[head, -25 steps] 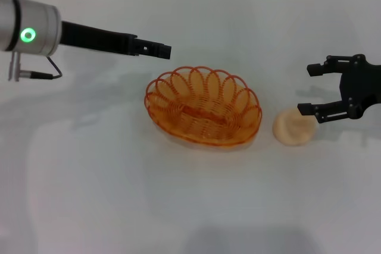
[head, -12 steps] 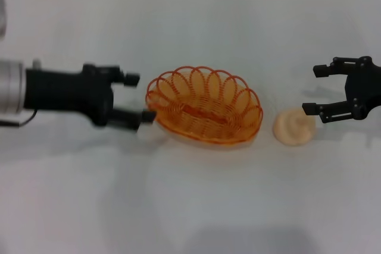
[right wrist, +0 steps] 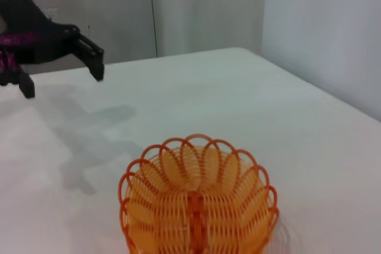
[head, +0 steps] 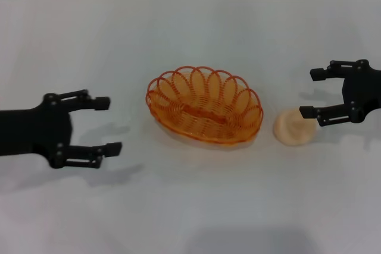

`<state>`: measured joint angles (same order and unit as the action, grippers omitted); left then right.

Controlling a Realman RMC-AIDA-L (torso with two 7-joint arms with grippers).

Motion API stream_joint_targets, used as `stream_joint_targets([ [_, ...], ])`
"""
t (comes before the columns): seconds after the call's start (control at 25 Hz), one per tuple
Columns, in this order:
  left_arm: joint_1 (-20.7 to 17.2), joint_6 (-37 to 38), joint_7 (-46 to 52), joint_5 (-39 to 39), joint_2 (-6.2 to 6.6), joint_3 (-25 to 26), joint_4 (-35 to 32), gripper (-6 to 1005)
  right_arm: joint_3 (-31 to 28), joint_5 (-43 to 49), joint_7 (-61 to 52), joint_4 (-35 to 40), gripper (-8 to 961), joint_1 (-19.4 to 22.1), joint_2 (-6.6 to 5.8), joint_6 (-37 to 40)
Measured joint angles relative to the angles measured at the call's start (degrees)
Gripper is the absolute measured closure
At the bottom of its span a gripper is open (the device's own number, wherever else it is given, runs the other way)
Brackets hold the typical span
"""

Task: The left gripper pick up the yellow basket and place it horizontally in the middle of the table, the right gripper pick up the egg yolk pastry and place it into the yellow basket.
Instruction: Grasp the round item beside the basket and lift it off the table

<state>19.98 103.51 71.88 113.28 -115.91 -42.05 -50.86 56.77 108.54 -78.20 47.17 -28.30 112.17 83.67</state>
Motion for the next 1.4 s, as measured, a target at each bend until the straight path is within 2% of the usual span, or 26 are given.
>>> stream_joint_targets([
  [0.16, 0.0, 1.2, -3.1, -0.1, 1.93, 1.3, 4.4, 104, 0.3, 3.0, -4.8, 1.9, 139, -0.5, -0.57, 0.8],
  [0.32, 0.5, 0.8, -3.1, 1.0, 2.66, 1.3, 5.8, 104, 0.4, 9.2, -12.0, 7.7, 140, -1.2, -0.53, 4.8],
  [0.48, 0.9, 0.8, -2.6, 1.7, 2.71, 1.3, 5.8, 105, 0.3, 13.9, -17.8, 11.4, 141, -2.5, -0.05, 7.0],
  [0.76, 1.6, 0.8, -1.1, 1.7, 2.71, 1.3, 5.9, 107, 0.4, 17.5, -20.3, 10.4, 142, -4.6, 0.72, 5.7],
  [0.88, 1.7, 0.9, -0.6, 1.8, 2.71, 1.4, 5.9, 108, 0.8, 19.0, -19.7, 9.7, 143, -4.4, 2.21, 3.1],
  [0.96, 1.7, 1.0, -0.6, 1.8, 2.71, 1.4, 5.9, 109, 1.1, 19.2, -19.6, 9.3, 144, -4.2, 2.55, 2.2],
  [1.4, 2.1, 0.6, -0.6, 2.3, 2.6, 1.3, 5.7, 112, 1.9, 18.9, -19.6, 4.5, 146, -5.4, 3.08, -2.4],
])
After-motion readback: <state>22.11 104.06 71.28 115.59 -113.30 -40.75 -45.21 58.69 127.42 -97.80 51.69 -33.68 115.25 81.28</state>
